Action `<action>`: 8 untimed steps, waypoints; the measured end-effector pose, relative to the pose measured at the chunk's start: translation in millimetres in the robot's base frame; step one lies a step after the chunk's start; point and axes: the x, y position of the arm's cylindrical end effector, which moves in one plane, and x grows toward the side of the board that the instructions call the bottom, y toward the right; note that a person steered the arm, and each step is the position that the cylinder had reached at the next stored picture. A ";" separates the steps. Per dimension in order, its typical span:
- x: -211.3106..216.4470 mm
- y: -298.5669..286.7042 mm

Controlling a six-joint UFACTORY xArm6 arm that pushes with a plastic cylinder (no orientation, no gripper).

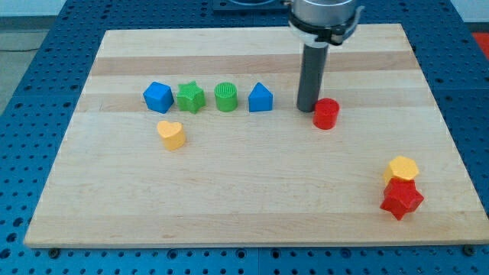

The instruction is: Move the red circle to the top left side of the yellow hexagon

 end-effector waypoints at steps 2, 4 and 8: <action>5.8 24.7; 27.2 39.1; 50.6 64.8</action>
